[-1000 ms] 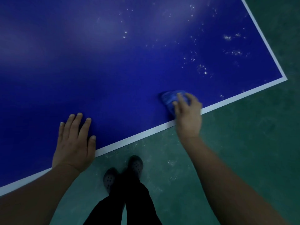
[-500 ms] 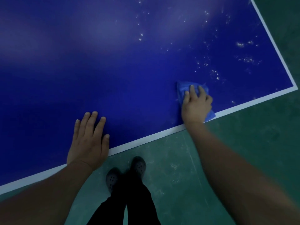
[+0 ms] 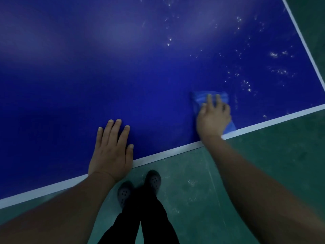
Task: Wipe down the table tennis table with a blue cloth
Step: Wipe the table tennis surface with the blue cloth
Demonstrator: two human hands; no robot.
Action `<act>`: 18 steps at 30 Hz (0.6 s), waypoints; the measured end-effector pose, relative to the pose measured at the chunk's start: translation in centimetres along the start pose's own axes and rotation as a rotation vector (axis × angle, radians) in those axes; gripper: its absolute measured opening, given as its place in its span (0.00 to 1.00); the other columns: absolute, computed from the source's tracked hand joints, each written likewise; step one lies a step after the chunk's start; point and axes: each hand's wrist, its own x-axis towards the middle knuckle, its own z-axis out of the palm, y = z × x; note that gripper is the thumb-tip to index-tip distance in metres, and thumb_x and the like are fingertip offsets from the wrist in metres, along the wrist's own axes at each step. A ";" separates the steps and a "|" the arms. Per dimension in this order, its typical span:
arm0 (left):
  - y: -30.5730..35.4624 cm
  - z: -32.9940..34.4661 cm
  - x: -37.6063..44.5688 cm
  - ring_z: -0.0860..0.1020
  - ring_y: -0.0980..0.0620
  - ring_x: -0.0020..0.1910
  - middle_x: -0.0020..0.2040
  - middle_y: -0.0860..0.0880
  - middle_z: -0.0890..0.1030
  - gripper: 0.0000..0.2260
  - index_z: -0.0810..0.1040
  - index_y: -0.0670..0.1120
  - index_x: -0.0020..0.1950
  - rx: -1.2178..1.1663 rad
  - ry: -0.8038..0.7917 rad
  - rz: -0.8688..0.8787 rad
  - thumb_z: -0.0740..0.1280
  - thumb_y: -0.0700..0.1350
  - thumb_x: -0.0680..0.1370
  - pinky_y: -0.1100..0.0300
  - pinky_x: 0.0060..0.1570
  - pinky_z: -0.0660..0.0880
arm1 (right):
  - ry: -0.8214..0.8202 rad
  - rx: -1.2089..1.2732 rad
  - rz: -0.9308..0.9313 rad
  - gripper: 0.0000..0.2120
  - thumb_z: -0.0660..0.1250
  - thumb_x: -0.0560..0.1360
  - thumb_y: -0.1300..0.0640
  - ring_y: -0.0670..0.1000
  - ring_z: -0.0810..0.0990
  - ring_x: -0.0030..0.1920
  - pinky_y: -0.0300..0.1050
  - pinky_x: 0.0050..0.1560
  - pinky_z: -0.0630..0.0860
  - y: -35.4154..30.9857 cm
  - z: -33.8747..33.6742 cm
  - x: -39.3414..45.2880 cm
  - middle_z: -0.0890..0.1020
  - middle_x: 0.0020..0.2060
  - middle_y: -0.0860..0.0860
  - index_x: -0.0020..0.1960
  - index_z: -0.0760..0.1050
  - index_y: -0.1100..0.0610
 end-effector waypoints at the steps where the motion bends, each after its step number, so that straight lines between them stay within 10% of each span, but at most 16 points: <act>1: 0.0 0.0 0.0 0.52 0.42 0.79 0.79 0.40 0.59 0.28 0.64 0.41 0.77 -0.007 0.007 0.004 0.48 0.54 0.81 0.41 0.77 0.48 | -0.018 0.010 -0.162 0.22 0.55 0.83 0.49 0.63 0.66 0.70 0.57 0.64 0.67 -2.1 0.4 -1.6 0.66 0.76 0.53 0.75 0.68 0.51; 5: -0.1 0.3 0.0 0.54 0.42 0.79 0.78 0.40 0.61 0.27 0.65 0.39 0.76 -0.045 0.045 -0.007 0.50 0.53 0.81 0.42 0.77 0.48 | -0.204 -0.026 -0.701 0.24 0.52 0.82 0.41 0.59 0.62 0.74 0.59 0.70 0.62 -6.1 1.1 -8.1 0.65 0.76 0.49 0.76 0.65 0.47; 18: -0.1 -0.7 3.3 0.59 0.39 0.77 0.76 0.38 0.64 0.26 0.69 0.39 0.73 -0.182 0.193 -0.196 0.55 0.50 0.79 0.42 0.75 0.52 | -0.302 -0.133 -1.062 0.25 0.45 0.84 0.43 0.57 0.49 0.80 0.63 0.78 0.47 -10.0 1.3 3.6 0.57 0.80 0.49 0.79 0.60 0.49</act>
